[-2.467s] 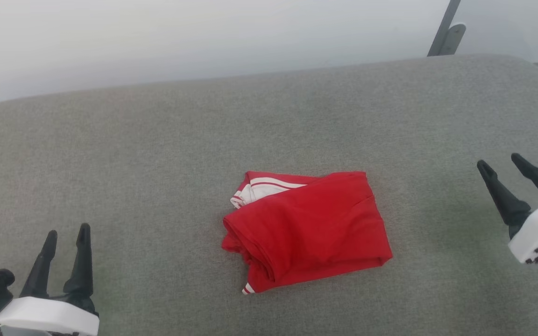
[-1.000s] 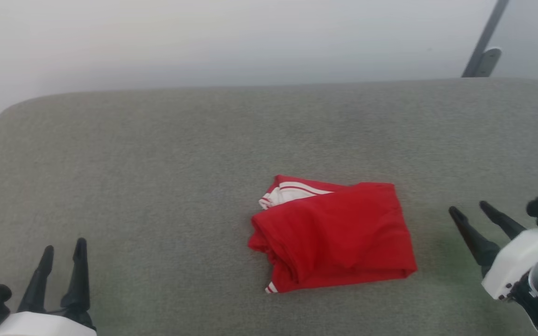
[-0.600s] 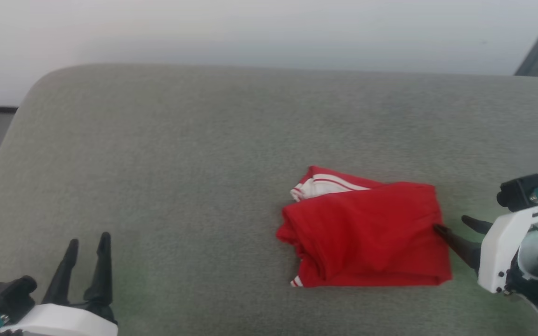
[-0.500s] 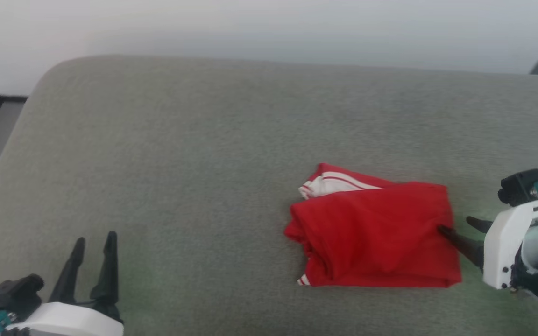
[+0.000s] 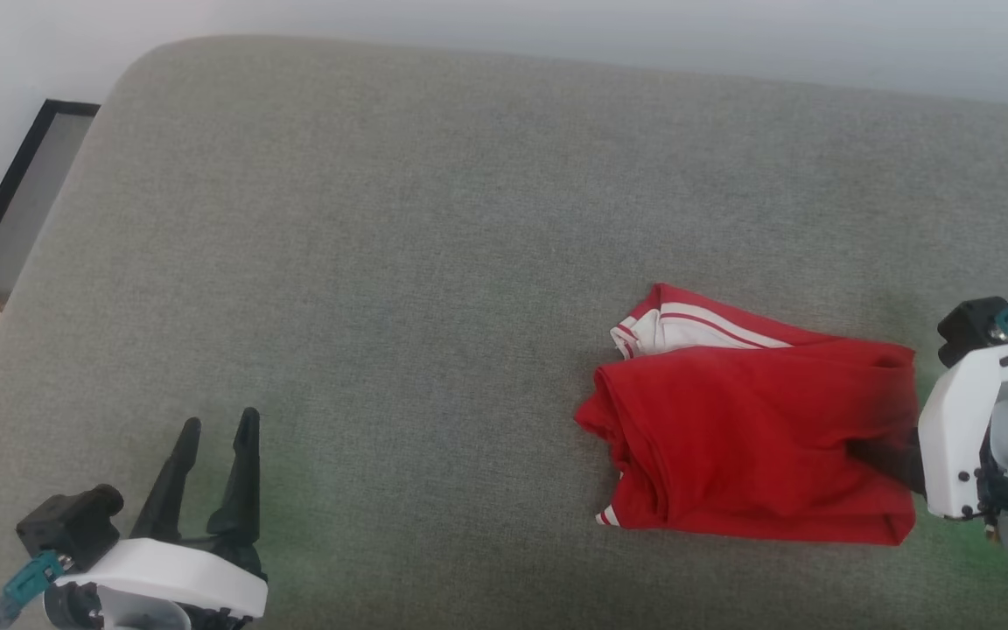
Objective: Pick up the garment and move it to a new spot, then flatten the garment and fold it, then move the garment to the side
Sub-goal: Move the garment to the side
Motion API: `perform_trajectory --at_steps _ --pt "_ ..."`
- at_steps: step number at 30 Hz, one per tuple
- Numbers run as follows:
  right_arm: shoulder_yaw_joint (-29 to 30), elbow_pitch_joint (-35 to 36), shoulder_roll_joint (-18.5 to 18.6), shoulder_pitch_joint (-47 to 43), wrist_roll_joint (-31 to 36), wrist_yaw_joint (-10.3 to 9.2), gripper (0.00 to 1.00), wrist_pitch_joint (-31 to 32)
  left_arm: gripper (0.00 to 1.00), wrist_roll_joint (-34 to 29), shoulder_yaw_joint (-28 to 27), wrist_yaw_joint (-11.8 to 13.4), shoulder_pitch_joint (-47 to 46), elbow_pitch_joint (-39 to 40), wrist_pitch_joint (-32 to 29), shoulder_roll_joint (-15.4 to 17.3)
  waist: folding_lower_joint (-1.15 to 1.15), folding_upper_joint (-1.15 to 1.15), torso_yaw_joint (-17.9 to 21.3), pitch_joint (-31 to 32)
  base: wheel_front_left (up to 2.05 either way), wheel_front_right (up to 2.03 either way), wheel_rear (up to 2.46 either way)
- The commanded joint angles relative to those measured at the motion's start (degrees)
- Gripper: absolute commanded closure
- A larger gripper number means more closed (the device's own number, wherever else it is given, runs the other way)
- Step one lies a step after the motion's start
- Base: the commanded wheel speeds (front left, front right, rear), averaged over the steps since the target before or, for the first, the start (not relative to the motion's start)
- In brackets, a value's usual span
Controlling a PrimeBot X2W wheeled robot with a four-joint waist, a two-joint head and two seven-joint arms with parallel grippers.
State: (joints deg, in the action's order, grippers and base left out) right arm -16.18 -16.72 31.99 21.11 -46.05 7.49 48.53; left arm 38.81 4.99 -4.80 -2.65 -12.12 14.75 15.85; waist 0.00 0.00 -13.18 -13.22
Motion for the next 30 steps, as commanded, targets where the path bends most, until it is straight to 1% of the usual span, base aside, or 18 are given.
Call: perform_trajectory --at_steps 1,2,3,4,11,19,23,27,30 --pt "-1.13 -0.94 -2.27 -1.19 0.35 -0.01 0.00 1.07 0.00 -0.43 0.03 -0.29 -0.92 -0.26 0.33 -0.27 0.00 0.00 -0.13 -0.27 0.00 0.00 0.00" --pt "-0.67 -0.80 -2.60 -1.18 0.56 -0.01 0.00 1.52 0.00 -0.56 0.07 -0.38 -1.25 -0.39 0.35 -0.35 0.00 0.00 -0.12 -0.39 0.00 0.00 0.00" --pt "-0.55 -0.51 -2.79 -1.06 0.87 0.00 0.96 1.86 0.00 -0.61 0.11 -0.45 -1.55 -0.50 0.35 -0.46 0.00 0.00 -0.10 -0.51 0.00 0.00 0.00" --pt "-0.35 -0.12 -2.81 -0.87 1.14 0.00 1.00 2.27 0.00 -0.67 0.10 -0.54 -1.71 -0.61 0.38 -0.54 0.00 0.00 -0.05 -0.63 0.00 0.00 0.00" --pt "3.49 2.79 -2.17 1.44 2.06 -0.05 1.00 2.39 0.00 -1.37 0.15 -0.70 -3.37 -1.00 0.47 -0.91 0.00 0.00 1.07 -1.56 0.00 0.00 0.00" --pt "6.22 5.86 0.22 3.14 3.07 -0.05 1.00 3.24 0.00 -2.19 0.41 -1.04 -5.29 -0.54 0.40 -1.04 0.00 0.00 3.45 -2.35 0.00 0.00 0.00" --pt "6.67 6.85 2.32 4.94 4.31 -0.05 1.00 3.41 0.00 -2.64 0.89 -1.07 -6.78 -0.58 0.42 -1.41 0.00 0.00 5.55 -3.12 0.00 0.00 0.00" --pt "6.83 6.55 3.77 7.23 4.78 -0.05 1.00 3.44 0.00 -3.06 1.90 -1.45 -8.84 -1.39 0.43 -1.93 0.00 0.00 8.12 -4.02 0.00 0.00 0.00" --pt "6.58 5.82 5.64 9.04 5.54 -0.05 1.00 2.68 0.00 -3.63 3.10 -1.64 -11.03 -2.14 0.43 -2.41 0.00 0.00 10.16 -4.80 0.00 0.00 0.00"
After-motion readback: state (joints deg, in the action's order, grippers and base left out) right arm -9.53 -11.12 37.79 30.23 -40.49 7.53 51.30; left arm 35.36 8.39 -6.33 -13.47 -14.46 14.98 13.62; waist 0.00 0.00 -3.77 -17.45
